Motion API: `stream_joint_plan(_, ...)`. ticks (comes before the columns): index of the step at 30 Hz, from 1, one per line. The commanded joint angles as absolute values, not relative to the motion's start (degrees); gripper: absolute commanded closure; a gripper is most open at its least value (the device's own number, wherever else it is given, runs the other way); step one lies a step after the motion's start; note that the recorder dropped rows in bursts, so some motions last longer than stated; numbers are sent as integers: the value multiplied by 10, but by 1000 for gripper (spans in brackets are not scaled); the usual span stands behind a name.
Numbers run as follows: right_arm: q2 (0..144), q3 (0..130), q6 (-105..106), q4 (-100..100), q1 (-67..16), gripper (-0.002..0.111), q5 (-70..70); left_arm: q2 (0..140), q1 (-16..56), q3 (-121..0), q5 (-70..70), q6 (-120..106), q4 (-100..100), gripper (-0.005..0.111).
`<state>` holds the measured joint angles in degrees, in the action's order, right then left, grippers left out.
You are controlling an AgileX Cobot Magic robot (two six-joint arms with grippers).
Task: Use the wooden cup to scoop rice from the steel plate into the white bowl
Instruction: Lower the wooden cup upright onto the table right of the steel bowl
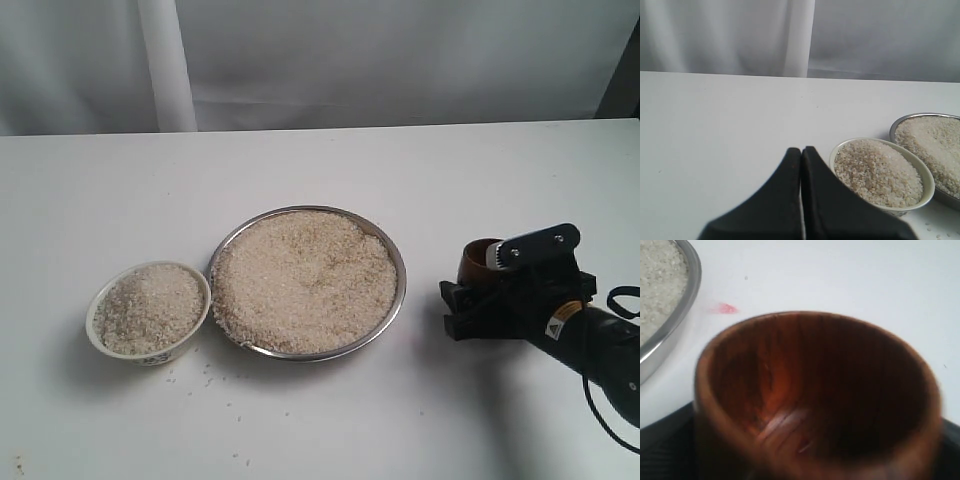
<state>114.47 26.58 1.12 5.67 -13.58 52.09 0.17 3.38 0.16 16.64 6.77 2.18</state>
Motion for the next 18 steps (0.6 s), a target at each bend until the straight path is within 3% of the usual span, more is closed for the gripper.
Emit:
stream_joint_plan(1, 1146, 265, 13, 61, -133, 14, 525, 0, 36, 0, 164, 70, 19, 107)
stream_joint_plan(11, 1124, 265, 11, 103, -133, 12, 562, 0, 36, 0, 164, 71, 19, 107)
stream_joint_plan(18, 1031, 265, -21, 103, -133, 12, 526, 0, 36, 0, 164, 71, 19, 107)
